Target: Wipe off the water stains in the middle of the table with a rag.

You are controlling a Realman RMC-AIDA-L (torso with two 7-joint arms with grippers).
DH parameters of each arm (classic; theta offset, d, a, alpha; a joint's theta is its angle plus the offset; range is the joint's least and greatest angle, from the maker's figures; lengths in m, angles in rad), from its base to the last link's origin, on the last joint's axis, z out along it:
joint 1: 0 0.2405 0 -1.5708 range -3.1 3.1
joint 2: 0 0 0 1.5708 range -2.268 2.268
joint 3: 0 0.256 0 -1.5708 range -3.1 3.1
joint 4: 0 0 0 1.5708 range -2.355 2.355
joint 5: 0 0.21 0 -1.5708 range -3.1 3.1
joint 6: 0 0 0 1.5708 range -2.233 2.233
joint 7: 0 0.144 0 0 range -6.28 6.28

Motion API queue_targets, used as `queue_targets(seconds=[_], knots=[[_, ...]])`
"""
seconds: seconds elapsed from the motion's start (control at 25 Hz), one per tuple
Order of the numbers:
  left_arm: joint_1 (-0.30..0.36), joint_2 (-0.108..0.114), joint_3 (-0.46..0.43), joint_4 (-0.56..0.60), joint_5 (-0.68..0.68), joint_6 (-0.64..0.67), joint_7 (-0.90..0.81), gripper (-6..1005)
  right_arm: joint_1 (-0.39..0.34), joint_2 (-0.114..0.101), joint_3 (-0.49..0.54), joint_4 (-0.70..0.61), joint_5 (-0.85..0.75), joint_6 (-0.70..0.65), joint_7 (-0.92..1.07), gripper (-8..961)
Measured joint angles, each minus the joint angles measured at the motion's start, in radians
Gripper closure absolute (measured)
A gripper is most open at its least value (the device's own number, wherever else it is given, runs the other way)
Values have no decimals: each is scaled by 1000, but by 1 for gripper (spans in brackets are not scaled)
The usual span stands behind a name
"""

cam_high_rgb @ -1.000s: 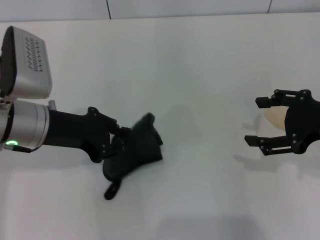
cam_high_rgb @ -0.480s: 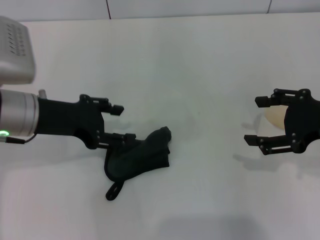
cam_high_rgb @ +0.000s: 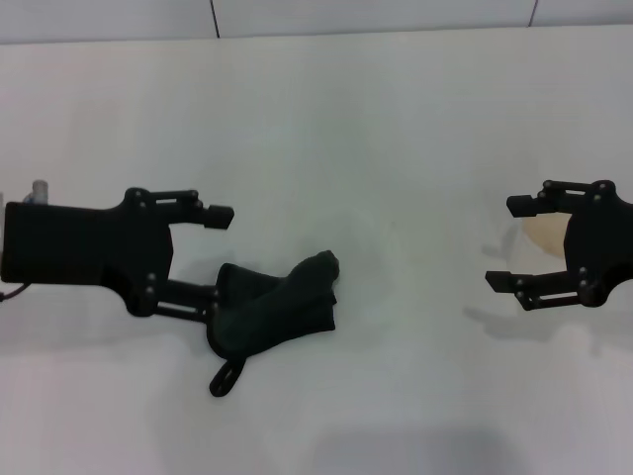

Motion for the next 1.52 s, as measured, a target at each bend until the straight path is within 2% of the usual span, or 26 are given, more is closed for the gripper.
queue_targets(seconds=[0.44, 1.52], knots=[[48, -9, 2, 52, 13, 18, -5, 124, -4, -1, 35, -9, -13, -31, 0, 99], [50, -9, 1, 53, 18, 14, -7, 126, 3, -3, 63, -2, -30, -41, 26, 100]])
